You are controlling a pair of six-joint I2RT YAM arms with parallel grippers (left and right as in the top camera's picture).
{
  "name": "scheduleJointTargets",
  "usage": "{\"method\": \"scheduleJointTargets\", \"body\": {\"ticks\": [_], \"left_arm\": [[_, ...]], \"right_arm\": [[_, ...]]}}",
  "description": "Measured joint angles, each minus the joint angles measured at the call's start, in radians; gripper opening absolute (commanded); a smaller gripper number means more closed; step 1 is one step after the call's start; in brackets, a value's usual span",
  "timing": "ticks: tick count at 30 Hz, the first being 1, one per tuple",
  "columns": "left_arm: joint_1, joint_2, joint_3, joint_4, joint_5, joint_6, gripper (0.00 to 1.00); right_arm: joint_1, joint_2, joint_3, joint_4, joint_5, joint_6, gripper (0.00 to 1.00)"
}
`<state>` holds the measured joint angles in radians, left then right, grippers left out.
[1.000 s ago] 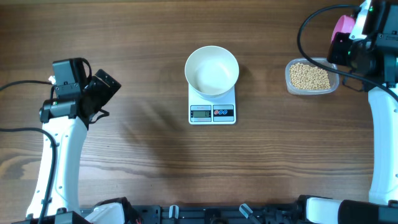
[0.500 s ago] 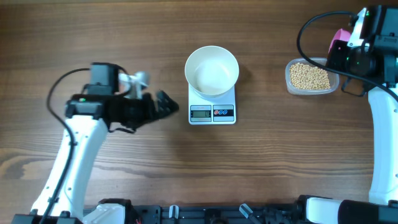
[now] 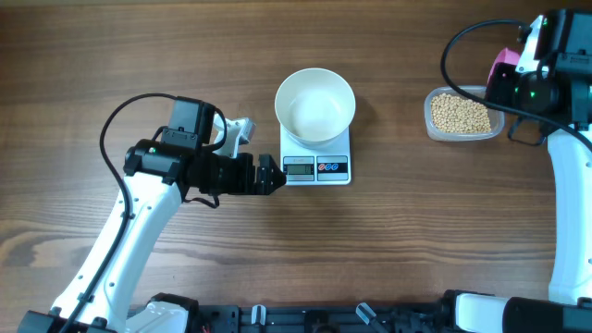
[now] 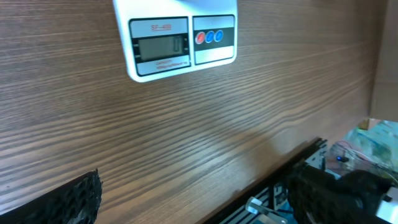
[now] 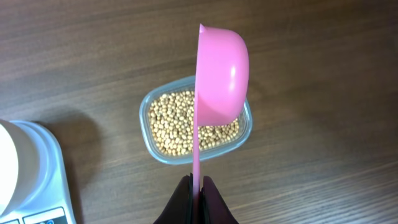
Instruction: Scoop item into bowl and weigh 150g on scale
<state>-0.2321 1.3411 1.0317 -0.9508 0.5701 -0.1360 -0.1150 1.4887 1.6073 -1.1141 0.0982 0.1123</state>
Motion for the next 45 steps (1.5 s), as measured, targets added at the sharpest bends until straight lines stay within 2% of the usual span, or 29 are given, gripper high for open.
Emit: {"method": "scheduleJointTargets", "body": {"ticks": [22,30,45], "left_arm": [[0.000,0.000,0.000,0.000,-0.027,0.000,1.00],[0.000,0.000,0.000,0.000,-0.027,0.000,1.00],[0.000,0.000,0.000,0.000,-0.027,0.000,1.00]], "right_arm": [[0.000,0.000,0.000,-0.011,0.000,-0.001,0.04],[0.000,0.000,0.000,-0.075,0.000,-0.002,0.04],[0.000,0.000,0.000,0.061,-0.016,-0.002,0.04]]}}
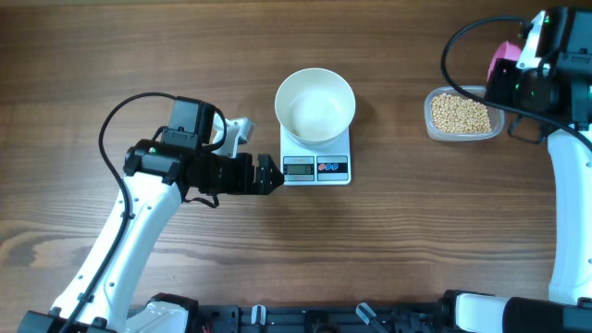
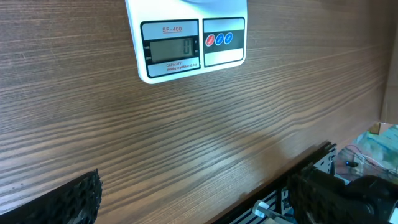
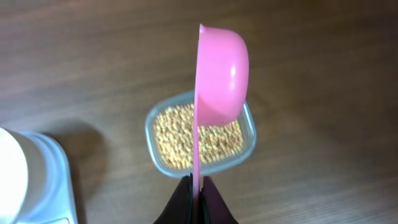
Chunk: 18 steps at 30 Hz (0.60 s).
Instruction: Scoop item into bowl and weigh 150g on scale
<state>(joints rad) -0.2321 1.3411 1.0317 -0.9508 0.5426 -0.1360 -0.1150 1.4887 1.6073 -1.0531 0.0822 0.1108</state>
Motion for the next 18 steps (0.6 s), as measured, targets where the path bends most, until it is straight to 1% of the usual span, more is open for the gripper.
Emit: {"method": "scheduleJointTargets", "body": {"ticks": [4,18], "left_arm": [[0.000,0.000,0.000,0.000,0.000,0.000,1.00],[0.000,0.000,0.000,0.000,0.000,0.000,1.00]], "right_arm": [[0.000,0.000,0.000,0.045,-0.015,0.000,0.04],[0.000,0.000,0.000,0.000,-0.023,-0.003,0.04]]}}
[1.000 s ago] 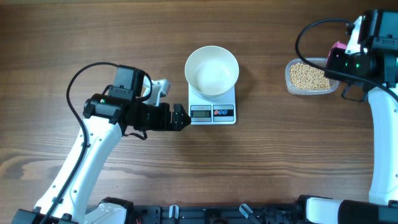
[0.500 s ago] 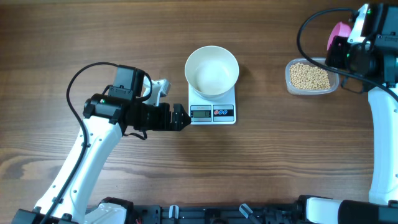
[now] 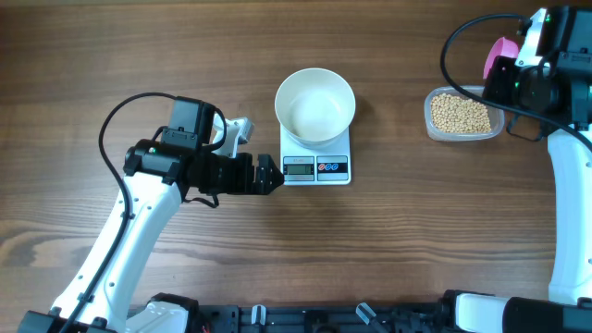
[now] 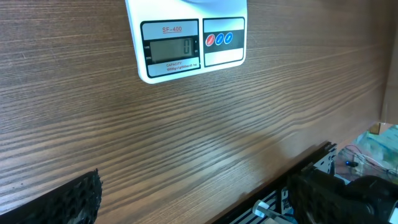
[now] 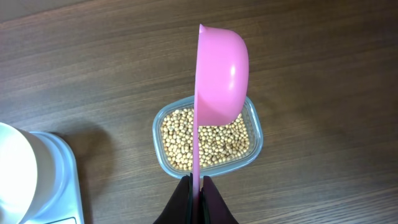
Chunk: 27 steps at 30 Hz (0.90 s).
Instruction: Scoop item into bowl and weigh 150g on scale
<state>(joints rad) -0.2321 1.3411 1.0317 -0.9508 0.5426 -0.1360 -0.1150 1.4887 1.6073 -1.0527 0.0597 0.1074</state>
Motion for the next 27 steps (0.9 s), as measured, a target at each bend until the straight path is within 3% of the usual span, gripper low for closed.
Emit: {"method": "scheduleJointTargets", "body": {"ticks": [13,27], "left_arm": [[0.000,0.000,0.000,0.000,0.000,0.000,1.00],[0.000,0.000,0.000,0.000,0.000,0.000,1.00]], "right_arm": [[0.000,0.000,-0.003,-0.043,-0.004,-0.100,0.05],[0.000,0.000,-0.135,0.014,-0.051,-0.286,0.05]]}}
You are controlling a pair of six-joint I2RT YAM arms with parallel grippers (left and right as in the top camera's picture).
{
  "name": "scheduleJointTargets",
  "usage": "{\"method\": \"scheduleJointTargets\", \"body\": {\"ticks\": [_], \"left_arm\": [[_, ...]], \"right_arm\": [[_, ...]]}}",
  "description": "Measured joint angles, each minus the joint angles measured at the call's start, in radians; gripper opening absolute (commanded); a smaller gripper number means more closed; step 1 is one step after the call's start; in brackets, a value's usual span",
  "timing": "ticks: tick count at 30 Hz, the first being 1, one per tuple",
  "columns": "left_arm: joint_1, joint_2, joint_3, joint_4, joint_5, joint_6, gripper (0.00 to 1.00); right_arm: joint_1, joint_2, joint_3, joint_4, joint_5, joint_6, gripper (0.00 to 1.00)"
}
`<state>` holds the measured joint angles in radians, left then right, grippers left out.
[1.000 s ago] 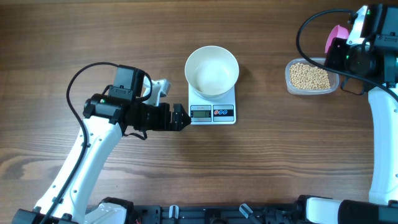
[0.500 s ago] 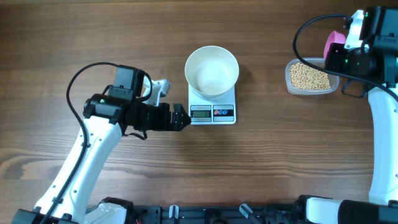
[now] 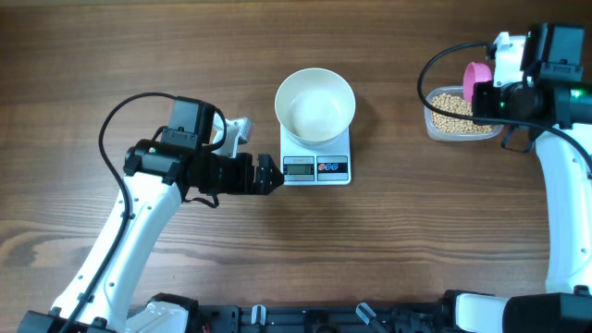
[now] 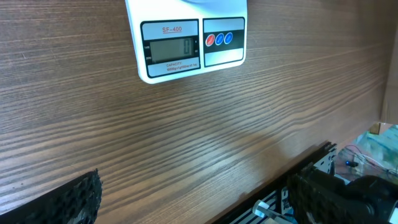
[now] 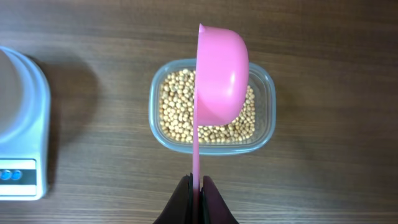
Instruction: Scoop item into bowl and weigh 150g on scale
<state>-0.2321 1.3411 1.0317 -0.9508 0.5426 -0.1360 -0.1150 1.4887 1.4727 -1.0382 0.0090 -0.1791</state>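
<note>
An empty white bowl [image 3: 315, 104] stands on the white digital scale [image 3: 316, 166], whose display [image 4: 170, 47] reads 0. At the right, a clear tub of soybeans [image 3: 458, 115] rests on the table. My right gripper [image 5: 196, 184] is shut on the handle of a pink scoop [image 5: 219, 74], which hangs edge-on above the beans [image 5: 211, 106]. My left gripper [image 3: 268, 175] sits low just left of the scale, its fingers [image 4: 74, 198] wide apart with nothing between them.
A small white object [image 3: 239, 129] lies beside the left arm. The wooden table [image 3: 388, 240] ends at a front edge [image 4: 292, 165] with a black frame below it. The right arm's cable [image 3: 435, 65] loops over the table near the tub.
My right gripper with the pink scoop has moved left, from the tub's far right corner to directly over the beans. The left arm and scale are unchanged.
The right gripper held the pink scoop above the tub's far right side at all earlier moments, shifting slightly, and now it is centred over the beans. The left gripper shifted slightly after the oldest moment and has stayed open beside the scale reading 0.
</note>
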Motion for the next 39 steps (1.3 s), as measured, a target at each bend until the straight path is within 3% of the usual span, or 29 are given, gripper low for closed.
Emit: {"method": "scheduleJointTargets", "body": {"ticks": [11,39], "left_arm": [[0.000,0.000,0.000,0.000,0.000,0.000,1.00],[0.000,0.000,0.000,0.000,0.000,0.000,1.00]], "right_arm": [[0.000,0.027,-0.102,0.043,0.039,-0.051,0.05],[-0.066,0.168,-0.106,0.098,0.093,-0.068,0.05]]}}
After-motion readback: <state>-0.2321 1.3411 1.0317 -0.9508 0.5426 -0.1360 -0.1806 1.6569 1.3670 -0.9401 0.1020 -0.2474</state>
